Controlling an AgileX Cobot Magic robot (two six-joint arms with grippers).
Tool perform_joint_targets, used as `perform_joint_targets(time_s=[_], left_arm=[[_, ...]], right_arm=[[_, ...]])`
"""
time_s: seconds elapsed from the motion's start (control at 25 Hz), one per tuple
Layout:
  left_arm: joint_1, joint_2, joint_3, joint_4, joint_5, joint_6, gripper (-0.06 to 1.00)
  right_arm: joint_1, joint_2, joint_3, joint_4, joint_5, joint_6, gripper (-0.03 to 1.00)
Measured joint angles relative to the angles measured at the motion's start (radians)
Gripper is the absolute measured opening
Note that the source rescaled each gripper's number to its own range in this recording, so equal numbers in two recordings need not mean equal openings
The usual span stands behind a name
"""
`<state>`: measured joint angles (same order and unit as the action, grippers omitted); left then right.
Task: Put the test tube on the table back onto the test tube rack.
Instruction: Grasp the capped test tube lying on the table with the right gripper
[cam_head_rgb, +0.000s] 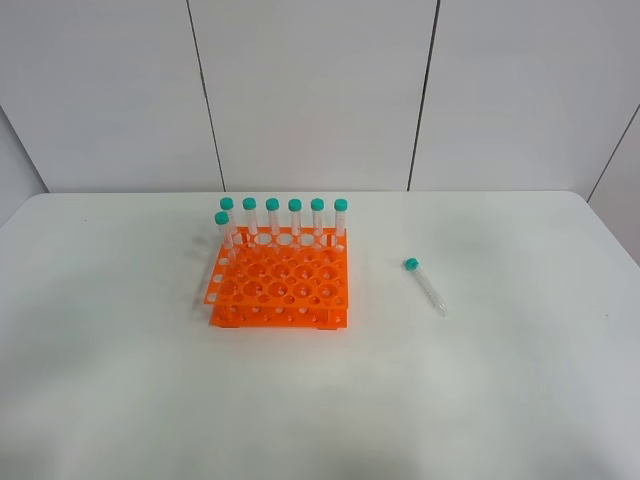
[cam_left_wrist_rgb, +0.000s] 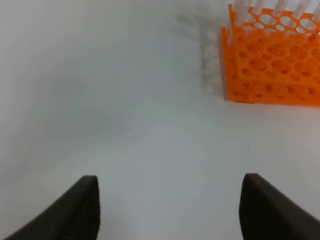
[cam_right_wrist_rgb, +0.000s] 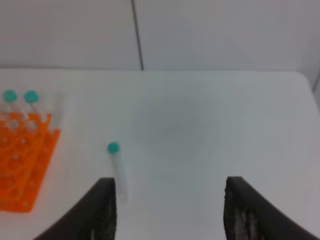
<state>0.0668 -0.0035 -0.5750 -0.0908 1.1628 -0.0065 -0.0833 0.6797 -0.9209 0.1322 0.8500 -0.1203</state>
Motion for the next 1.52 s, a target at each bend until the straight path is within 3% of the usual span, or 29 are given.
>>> perform_joint_targets(time_s=[0.16, 0.36, 0.68, 0.88, 1.16, 1.52], left_arm=[[0.0, 0.0, 0.0, 0.0, 0.0, 0.0, 1.0], [0.0, 0.0, 0.0, 0.0, 0.0, 0.007, 1.0], [0.0, 0.0, 0.0, 0.0, 0.0, 0.007, 1.0], [0.0, 0.0, 0.0, 0.0, 0.0, 0.007, 1.0], [0.0, 0.0, 0.0, 0.0, 0.0, 0.007, 1.0], [0.0, 0.0, 0.0, 0.0, 0.0, 0.007, 1.0]], right_arm=[[0.0, 0.215, -0.096, 0.089, -0.001, -0.102, 1.0], [0.0, 0.476, -0.179, 0.12, -0.004, -0.152, 1.0], [0.0, 0.764, -0.195, 0.242, -0.01, -0.301, 0.99], [0.072, 0.892, -0.195, 0.245, -0.075, -0.346, 0.86], [0.228, 1.046, -0.196, 0.236, -0.2, -0.327, 0.86], [0.239, 1.179, -0.198, 0.123, -0.272, -0.194, 0.84]])
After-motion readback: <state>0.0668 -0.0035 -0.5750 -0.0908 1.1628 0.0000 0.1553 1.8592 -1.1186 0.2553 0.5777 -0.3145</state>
